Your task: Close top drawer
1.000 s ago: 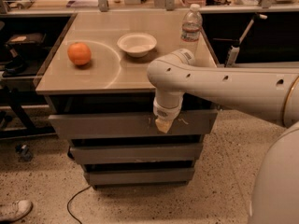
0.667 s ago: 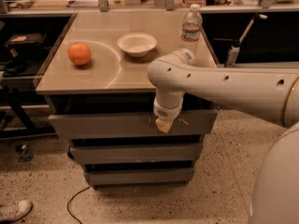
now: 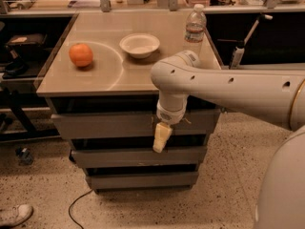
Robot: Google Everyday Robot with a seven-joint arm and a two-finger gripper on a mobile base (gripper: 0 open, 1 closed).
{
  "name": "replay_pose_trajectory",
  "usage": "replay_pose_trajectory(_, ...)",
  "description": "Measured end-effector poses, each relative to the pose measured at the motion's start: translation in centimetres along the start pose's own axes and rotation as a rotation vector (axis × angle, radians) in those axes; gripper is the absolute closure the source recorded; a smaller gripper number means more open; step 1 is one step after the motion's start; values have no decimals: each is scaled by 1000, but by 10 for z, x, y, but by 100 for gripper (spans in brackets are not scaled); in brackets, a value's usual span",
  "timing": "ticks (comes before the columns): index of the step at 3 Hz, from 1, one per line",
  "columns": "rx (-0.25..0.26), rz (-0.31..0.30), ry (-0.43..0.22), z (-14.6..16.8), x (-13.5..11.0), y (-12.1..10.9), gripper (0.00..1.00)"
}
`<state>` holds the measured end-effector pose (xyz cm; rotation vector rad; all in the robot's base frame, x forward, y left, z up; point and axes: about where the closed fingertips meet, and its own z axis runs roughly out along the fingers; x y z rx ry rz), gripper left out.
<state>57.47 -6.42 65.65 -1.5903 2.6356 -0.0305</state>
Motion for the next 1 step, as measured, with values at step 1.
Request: replay_pose_trajectory(1,0,0,0,0,0,0,0)
